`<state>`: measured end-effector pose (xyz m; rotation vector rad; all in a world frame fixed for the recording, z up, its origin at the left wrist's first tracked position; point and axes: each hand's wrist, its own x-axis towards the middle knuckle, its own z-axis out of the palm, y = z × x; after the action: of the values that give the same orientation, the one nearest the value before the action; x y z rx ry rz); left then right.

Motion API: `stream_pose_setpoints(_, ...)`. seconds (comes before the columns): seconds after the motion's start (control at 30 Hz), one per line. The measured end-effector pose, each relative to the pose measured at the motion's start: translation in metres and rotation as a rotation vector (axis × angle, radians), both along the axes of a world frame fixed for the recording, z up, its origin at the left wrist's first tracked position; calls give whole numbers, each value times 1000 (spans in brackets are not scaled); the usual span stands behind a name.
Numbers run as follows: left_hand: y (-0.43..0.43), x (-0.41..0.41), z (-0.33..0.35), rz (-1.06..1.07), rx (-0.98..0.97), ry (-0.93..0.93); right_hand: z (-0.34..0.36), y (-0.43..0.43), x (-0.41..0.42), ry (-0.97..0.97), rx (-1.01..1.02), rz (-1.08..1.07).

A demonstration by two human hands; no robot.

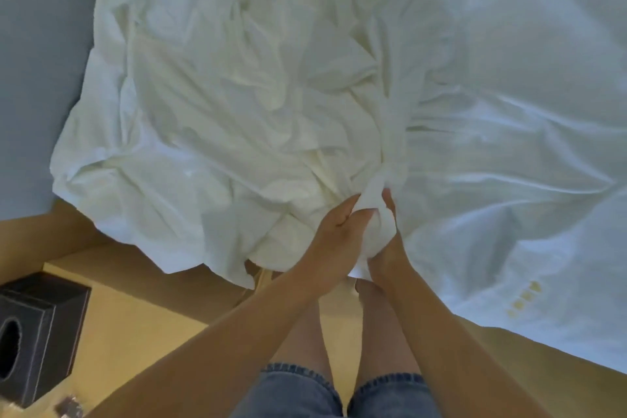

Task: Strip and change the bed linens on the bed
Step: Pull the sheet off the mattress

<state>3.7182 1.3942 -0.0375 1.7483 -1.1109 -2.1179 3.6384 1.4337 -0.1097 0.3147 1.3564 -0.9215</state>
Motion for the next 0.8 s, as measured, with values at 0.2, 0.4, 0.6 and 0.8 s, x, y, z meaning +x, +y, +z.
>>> stream_pose_setpoints(0.2, 31, 20, -63, -459, -141, -602, -15, 27, -57, 522, 52, 250)
stream_pose_setpoints(0.4, 41, 32, -92, -826, -644, -976, -43, 60, -47, 783, -192, 971)
stream_pose_setpoints(0.6, 17, 73, -115, -1669, -814, -1001, -78, 57, -42, 1250, -250, 1650)
stream_pose_setpoints(0.8, -7, 61, -113, -1645, -818, -893, -47, 37, -50, 1196, -202, 1212)
